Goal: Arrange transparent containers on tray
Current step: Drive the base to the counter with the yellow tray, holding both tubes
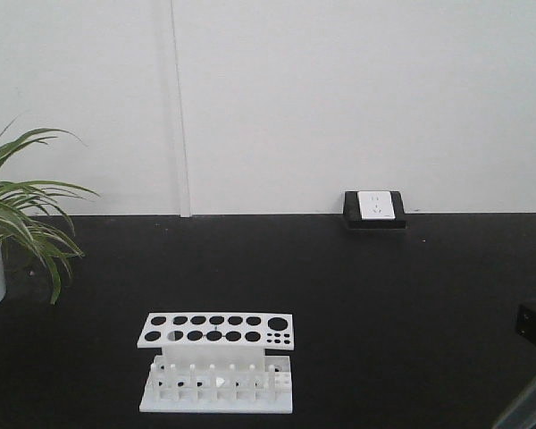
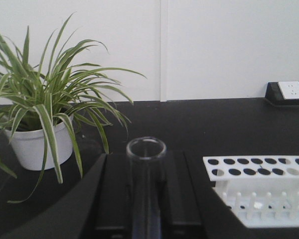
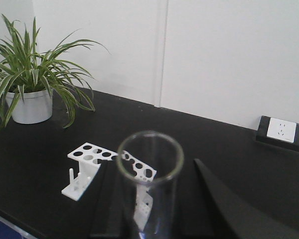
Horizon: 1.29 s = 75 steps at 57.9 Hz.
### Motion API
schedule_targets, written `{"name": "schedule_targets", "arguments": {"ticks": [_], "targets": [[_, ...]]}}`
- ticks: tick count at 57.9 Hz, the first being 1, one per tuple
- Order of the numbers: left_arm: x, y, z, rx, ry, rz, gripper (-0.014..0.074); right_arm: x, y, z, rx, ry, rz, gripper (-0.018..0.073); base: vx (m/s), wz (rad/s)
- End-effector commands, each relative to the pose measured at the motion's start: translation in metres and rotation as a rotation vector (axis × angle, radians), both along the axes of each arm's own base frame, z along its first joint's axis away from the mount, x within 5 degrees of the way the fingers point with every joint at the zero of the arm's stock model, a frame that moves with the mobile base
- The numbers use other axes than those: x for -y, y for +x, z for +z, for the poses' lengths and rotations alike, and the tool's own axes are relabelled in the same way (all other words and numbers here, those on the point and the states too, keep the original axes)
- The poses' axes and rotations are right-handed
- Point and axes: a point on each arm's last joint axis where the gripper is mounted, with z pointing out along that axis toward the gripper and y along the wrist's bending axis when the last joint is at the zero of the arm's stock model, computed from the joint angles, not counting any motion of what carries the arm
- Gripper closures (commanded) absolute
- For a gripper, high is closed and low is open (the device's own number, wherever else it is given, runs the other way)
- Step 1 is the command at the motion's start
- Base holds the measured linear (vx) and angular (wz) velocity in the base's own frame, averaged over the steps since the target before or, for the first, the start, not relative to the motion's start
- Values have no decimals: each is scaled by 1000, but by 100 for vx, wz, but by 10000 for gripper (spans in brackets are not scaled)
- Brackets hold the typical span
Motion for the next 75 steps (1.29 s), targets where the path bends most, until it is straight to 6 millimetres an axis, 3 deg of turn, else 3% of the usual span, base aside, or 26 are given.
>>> {"name": "schedule_targets", "arguments": {"ticks": [1,75], "targets": [[3,-1,18,101,-6,-33,388,2,-2,18,112,50,-11,540,-21,4],[2,-1,16,81,-5,-24,388,2,-2,18,111,50,-11,540,-20,1]]}}
